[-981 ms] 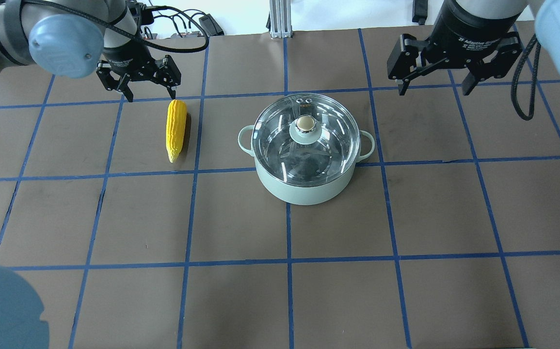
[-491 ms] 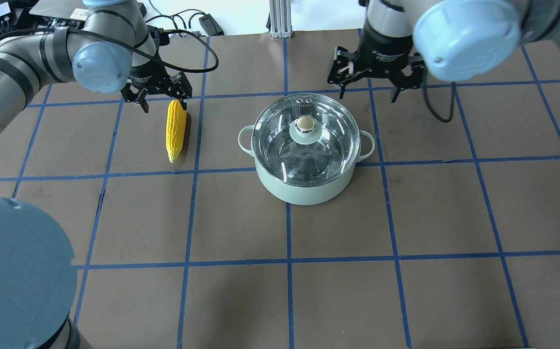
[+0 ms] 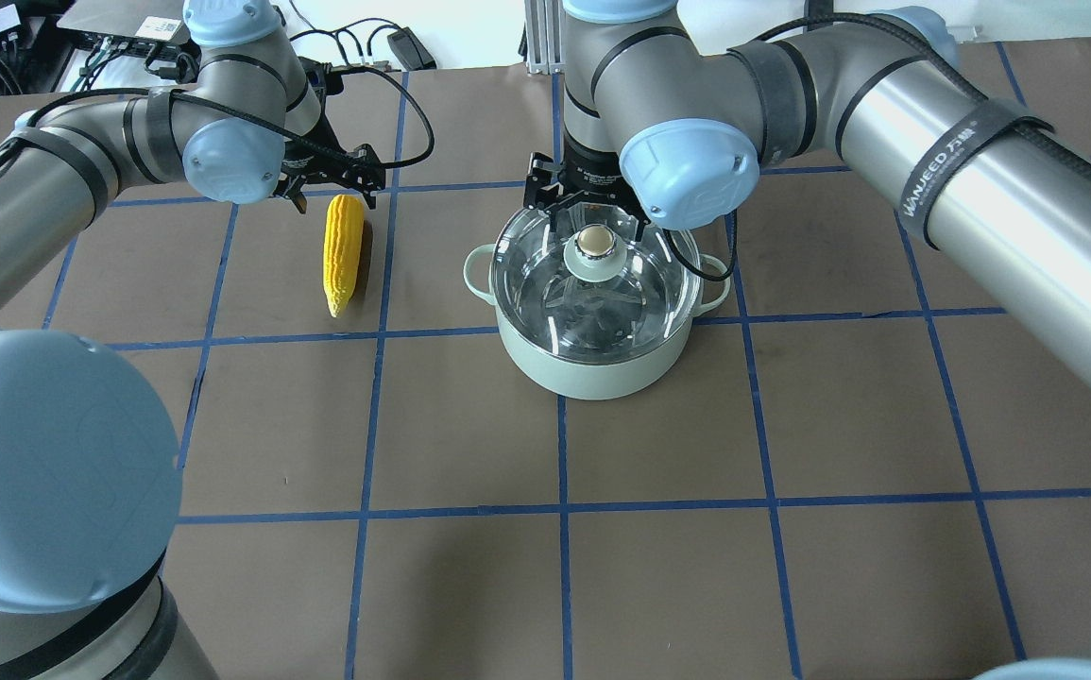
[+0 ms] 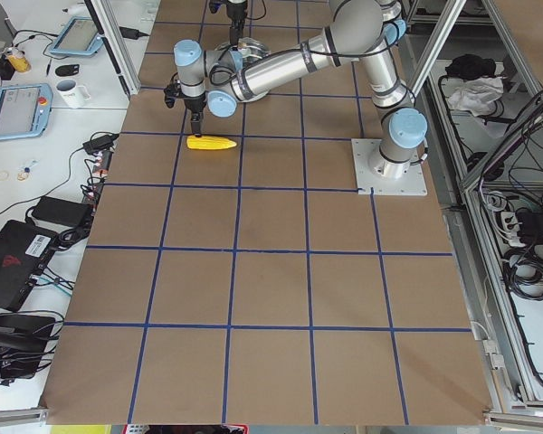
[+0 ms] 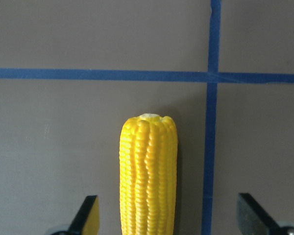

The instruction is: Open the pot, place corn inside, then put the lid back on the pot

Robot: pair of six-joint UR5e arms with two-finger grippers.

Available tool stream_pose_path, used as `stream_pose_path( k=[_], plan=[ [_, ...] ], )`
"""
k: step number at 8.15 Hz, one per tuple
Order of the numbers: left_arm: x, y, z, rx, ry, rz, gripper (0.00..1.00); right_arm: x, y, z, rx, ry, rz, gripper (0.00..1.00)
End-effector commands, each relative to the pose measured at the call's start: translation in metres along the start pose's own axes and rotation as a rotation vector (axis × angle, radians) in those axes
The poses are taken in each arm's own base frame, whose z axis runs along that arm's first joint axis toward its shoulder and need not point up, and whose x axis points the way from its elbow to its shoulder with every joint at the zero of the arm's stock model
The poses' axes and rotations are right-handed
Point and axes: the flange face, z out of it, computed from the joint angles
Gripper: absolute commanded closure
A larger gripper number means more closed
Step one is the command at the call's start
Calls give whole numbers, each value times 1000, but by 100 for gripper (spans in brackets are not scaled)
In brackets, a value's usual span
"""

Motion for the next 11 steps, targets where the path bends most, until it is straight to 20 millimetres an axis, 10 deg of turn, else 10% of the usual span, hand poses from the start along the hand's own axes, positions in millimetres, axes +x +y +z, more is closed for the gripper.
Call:
stream_pose_path(
  k=[1,4,6,11],
  plan=[
    [-2,-5,33,-21,1,4,0,-5,-2,26,-28,14,-7,0],
    [-12,-7,55,-54,2,-7,0,-3,2,12,-21,11,7,4],
    [-14,-7,58,-57,0,-22,48,-2,5,9,-29,15,3,22],
    [-17,-8,31,-28,-40,-67,97,-2,4,10,-37,19,4,86]
  ],
)
